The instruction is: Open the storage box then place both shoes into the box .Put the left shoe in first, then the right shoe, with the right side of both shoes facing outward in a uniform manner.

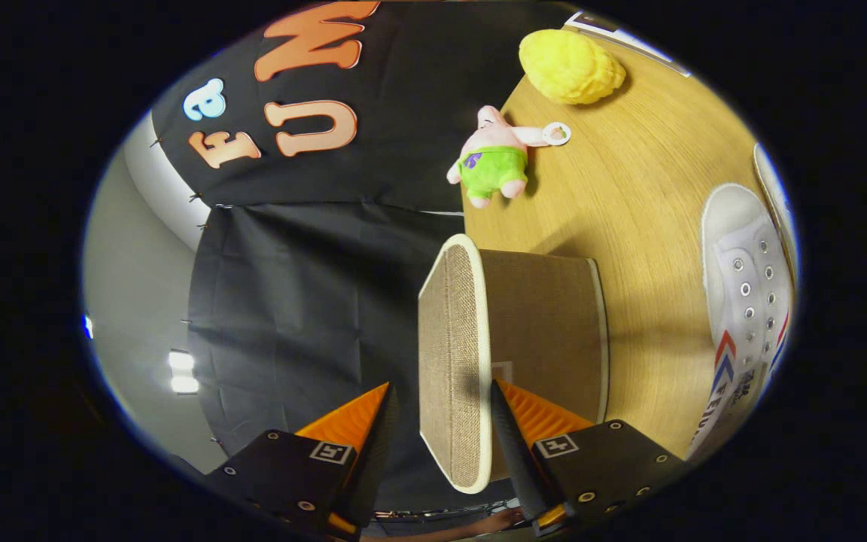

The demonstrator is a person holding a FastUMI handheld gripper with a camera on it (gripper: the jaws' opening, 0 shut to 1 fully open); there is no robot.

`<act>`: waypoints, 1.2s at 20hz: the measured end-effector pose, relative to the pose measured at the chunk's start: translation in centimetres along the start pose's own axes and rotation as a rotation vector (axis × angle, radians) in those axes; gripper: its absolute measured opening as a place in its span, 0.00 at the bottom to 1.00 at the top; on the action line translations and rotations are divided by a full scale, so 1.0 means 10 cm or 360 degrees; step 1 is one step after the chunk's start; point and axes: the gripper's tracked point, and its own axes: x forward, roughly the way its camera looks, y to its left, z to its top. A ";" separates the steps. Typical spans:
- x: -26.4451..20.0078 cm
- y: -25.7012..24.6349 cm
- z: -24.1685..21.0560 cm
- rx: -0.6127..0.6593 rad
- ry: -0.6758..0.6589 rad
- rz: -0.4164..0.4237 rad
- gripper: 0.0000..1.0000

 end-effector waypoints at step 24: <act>1.70 1.72 -0.59 -0.0454 0.0129 -0.0017 0.10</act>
